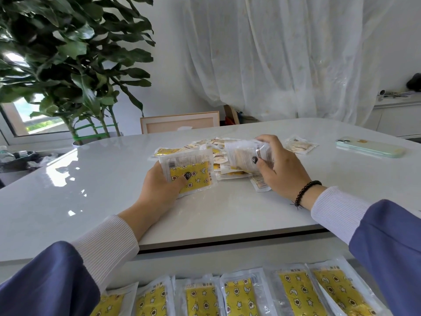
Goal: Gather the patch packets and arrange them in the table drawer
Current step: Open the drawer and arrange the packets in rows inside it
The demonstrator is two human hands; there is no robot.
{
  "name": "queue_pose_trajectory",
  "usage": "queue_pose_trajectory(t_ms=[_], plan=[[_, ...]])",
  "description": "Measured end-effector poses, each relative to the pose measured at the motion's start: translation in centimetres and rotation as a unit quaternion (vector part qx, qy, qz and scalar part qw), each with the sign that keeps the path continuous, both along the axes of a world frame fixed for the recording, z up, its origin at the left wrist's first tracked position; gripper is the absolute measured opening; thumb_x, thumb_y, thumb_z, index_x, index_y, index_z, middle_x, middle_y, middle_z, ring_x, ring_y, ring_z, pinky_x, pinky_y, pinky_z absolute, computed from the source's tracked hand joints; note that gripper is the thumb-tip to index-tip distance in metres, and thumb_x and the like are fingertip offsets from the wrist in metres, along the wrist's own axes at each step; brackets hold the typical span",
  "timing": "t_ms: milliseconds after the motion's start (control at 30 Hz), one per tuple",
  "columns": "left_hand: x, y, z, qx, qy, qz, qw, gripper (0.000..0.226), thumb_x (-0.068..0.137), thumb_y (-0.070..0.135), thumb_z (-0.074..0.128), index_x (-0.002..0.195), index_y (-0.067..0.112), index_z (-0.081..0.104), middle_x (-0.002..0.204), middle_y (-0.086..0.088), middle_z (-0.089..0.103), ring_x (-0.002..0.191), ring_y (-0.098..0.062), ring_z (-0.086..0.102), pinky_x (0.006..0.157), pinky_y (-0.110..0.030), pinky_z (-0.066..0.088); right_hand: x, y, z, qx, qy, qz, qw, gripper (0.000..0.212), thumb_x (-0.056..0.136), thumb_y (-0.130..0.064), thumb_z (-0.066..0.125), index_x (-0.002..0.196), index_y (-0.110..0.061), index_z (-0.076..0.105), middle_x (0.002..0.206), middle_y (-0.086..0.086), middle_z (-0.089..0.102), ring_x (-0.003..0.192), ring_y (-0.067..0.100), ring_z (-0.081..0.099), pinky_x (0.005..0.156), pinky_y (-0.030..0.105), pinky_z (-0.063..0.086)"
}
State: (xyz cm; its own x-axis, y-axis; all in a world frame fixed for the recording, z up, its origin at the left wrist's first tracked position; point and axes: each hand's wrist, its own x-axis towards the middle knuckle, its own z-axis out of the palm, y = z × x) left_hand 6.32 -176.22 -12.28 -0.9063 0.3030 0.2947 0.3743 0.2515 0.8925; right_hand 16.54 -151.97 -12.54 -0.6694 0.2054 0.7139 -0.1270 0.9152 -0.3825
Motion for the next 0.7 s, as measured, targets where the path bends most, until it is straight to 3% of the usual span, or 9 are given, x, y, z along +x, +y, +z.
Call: queue_pose_trajectory(t_ms=[67, 133, 233, 333, 400, 500, 567, 633, 700], plan=[[0.0, 0.0, 0.0, 0.001, 0.002, 0.000, 1.000, 0.032, 0.087, 0.007, 0.066, 0.110, 0.029, 0.060, 0.100, 0.007, 0.069, 0.097, -0.016, 0.067, 0.089, -0.035, 0.054, 0.0, -0.3, 0.1, 0.004, -0.030, 0.015, 0.999, 0.044, 0.088, -0.004, 0.052, 0.130, -0.016, 0.044, 0.066, -0.016, 0.040, 0.058, -0.004, 0.040, 0.059, 0.024, 0.035], [-0.1, 0.0, -0.1, 0.002, 0.000, 0.000, 1.000, 0.032, 0.087, 0.007, 0.066, 0.108, 0.030, 0.059, 0.100, 0.008, 0.069, 0.097, -0.016, 0.067, 0.090, -0.036, 0.054, 0.2, -0.5, 1.2, -0.004, -0.071, 0.031, 0.997, 0.052, 0.087, 0.002, 0.049, 0.134, -0.019, 0.041, 0.065, -0.019, 0.035, 0.057, -0.005, 0.038, 0.056, 0.016, 0.030], [-0.4, 0.0, -0.2, 0.011, -0.006, -0.004, 1.000, 0.032, 0.086, 0.006, 0.067, 0.107, 0.029, 0.059, 0.101, 0.007, 0.070, 0.096, -0.015, 0.067, 0.091, -0.037, 0.054, 0.3, -0.5, 4.6, 0.004, -0.154, 0.028, 0.988, 0.076, 0.081, 0.006, 0.050, 0.146, -0.028, 0.026, 0.061, -0.007, 0.043, 0.053, 0.004, 0.042, 0.050, 0.015, 0.032], [-0.4, 0.0, -0.3, 0.010, -0.011, 0.000, 1.000, 0.032, 0.086, 0.006, 0.067, 0.111, 0.025, 0.060, 0.101, 0.006, 0.070, 0.095, -0.015, 0.068, 0.091, -0.038, 0.054, 0.6, -0.3, 8.2, 0.015, -0.250, 0.008, 0.968, 0.094, 0.078, 0.005, 0.058, 0.150, -0.031, 0.010, 0.073, -0.008, 0.046, 0.055, 0.008, 0.045, 0.043, 0.011, 0.037], [-0.4, 0.0, -0.2, 0.005, -0.009, 0.004, 1.000, 0.033, 0.086, 0.007, 0.067, 0.114, 0.023, 0.060, 0.100, 0.006, 0.070, 0.094, -0.015, 0.068, 0.091, -0.038, 0.055, 0.7, -0.5, 9.4, 0.042, -0.314, -0.023, 0.948, 0.101, 0.073, -0.001, 0.066, 0.150, -0.027, 0.007, 0.084, -0.001, 0.052, 0.064, 0.015, 0.052, 0.050, 0.020, 0.045], [-0.4, 0.0, -0.2, -0.002, -0.006, 0.006, 1.000, 0.032, 0.086, 0.008, 0.067, 0.112, 0.024, 0.059, 0.099, 0.009, 0.069, 0.094, -0.014, 0.067, 0.091, -0.038, 0.055, 1.0, -0.3, 9.5, 0.082, -0.371, -0.084, 0.921, 0.089, 0.065, -0.012, 0.075, 0.138, -0.011, 0.024, 0.090, 0.005, 0.057, 0.075, 0.021, 0.058, 0.061, 0.033, 0.053], [-0.5, -0.1, -0.3, -0.003, -0.005, 0.004, 1.000, 0.032, 0.085, 0.007, 0.067, 0.112, 0.025, 0.059, 0.099, 0.008, 0.069, 0.094, -0.014, 0.067, 0.091, -0.039, 0.055, 1.5, -0.1, 9.2, 0.099, -0.403, -0.111, 0.903, 0.087, 0.065, -0.016, 0.075, 0.138, -0.015, 0.027, 0.100, 0.000, 0.056, 0.088, 0.021, 0.058, 0.072, 0.034, 0.055], [-0.5, 0.0, -0.3, -0.001, -0.006, 0.003, 1.000, 0.034, 0.085, 0.006, 0.067, 0.113, 0.024, 0.059, 0.100, 0.007, 0.070, 0.095, -0.015, 0.067, 0.091, -0.039, 0.054, 2.2, -0.3, 9.4, 0.128, -0.430, -0.127, 0.885, 0.072, 0.071, -0.016, 0.070, 0.135, -0.021, 0.037, 0.101, -0.005, 0.047, 0.091, 0.017, 0.052, 0.065, 0.024, 0.049], [-0.6, 0.0, -0.3, -0.002, -0.005, 0.004, 1.000, 0.034, 0.085, 0.005, 0.067, 0.112, 0.024, 0.059, 0.100, 0.007, 0.070, 0.095, -0.016, 0.067, 0.092, -0.040, 0.054, 2.4, -0.6, 9.4, 0.165, -0.465, -0.134, 0.859, 0.043, 0.076, -0.015, 0.062, 0.116, -0.019, 0.050, 0.098, -0.005, 0.051, 0.088, 0.017, 0.053, 0.059, 0.023, 0.046]])
